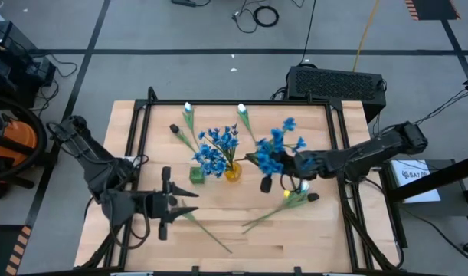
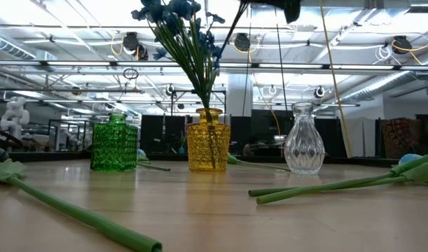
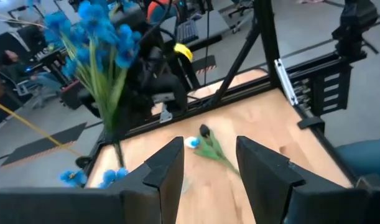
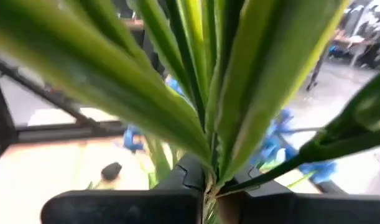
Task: Sort flowers into vase by color
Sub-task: Put the blue flowers into the yellow vase, then put the bottom left black flower into the transparent vase
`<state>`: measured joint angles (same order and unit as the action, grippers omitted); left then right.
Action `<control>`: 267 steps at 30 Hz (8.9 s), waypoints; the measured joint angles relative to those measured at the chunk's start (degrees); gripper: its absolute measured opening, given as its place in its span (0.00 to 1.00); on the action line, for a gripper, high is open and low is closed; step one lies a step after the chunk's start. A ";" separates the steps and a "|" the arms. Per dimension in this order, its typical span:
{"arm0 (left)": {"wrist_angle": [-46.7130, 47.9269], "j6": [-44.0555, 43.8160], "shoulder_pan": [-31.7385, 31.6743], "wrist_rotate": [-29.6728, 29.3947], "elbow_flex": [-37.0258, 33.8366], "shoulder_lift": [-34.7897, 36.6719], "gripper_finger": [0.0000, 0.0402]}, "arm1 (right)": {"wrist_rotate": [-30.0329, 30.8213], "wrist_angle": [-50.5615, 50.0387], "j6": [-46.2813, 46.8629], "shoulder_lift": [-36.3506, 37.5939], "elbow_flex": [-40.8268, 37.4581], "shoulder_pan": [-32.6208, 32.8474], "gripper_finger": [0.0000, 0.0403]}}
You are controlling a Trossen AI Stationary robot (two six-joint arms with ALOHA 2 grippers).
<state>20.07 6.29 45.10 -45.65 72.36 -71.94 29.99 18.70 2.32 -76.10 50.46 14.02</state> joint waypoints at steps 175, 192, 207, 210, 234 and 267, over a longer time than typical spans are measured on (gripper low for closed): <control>-3.32 -21.85 -9.75 36.91 -27.04 -20.85 0.38 | -10.90 -48.15 28.51 13.97 0.04 4.90 0.78; -7.80 -21.86 -9.75 37.82 -31.34 -20.65 0.12 | -10.90 -48.11 28.51 13.95 0.04 4.90 0.78; 0.39 -22.52 -9.68 39.61 -27.73 -19.44 0.02 | -10.90 -48.04 28.51 13.94 0.04 4.90 0.78; 5.49 -22.51 -9.67 39.59 -24.89 -17.24 0.02 | -10.90 -47.00 27.89 13.94 0.00 4.90 0.78; 25.57 -17.78 -9.87 26.11 2.58 -9.24 0.02 | -11.57 -28.63 5.22 0.85 18.06 15.96 0.78; 25.51 -17.89 -9.46 22.73 4.11 -9.27 0.02 | -4.86 -67.04 6.41 -33.83 60.17 13.73 0.65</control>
<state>45.58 -11.60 35.64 -22.92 76.47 -81.21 25.13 -48.34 8.73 -109.93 110.63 27.75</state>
